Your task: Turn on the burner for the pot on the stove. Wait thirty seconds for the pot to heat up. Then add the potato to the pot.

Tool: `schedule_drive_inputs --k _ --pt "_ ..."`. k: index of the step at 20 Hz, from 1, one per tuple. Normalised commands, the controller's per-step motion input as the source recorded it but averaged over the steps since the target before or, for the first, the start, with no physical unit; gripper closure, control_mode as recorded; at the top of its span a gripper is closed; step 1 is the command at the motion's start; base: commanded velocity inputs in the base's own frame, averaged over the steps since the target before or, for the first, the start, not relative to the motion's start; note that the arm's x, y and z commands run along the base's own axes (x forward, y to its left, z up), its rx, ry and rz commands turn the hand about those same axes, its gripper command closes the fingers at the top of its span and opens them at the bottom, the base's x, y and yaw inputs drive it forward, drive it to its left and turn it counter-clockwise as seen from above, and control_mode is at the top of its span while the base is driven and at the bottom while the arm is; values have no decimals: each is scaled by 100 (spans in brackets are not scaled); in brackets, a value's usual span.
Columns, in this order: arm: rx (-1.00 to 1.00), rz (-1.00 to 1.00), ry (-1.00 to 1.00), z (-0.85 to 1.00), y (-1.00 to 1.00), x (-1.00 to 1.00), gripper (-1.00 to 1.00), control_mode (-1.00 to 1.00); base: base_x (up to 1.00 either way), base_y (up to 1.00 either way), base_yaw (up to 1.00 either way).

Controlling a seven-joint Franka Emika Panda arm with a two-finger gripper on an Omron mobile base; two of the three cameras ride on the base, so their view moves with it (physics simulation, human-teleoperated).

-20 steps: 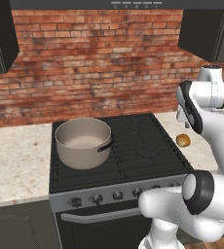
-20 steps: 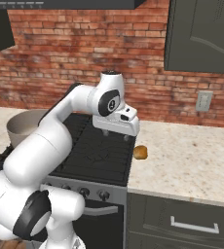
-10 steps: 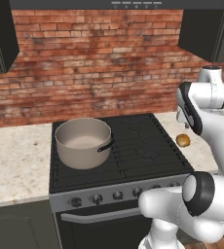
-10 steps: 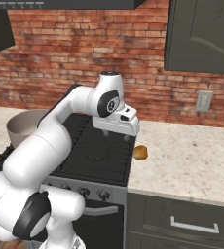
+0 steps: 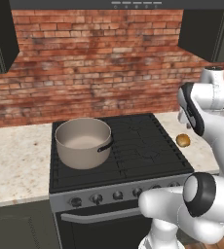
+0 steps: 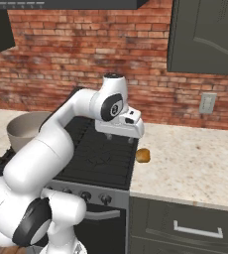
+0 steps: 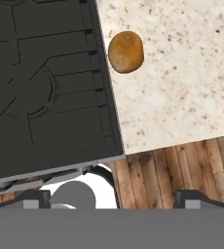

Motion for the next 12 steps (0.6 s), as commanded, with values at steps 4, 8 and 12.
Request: schedule_drive_inputs --k 4,8,12 --pt "0 6 0 0 -14 0 -100 -100 0 0 0" --pt "-1 0 0 0 -1 0 -100 -100 0 0 0" --pt "-4 0 1 -11 0 0 -100 -100 0 0 0"
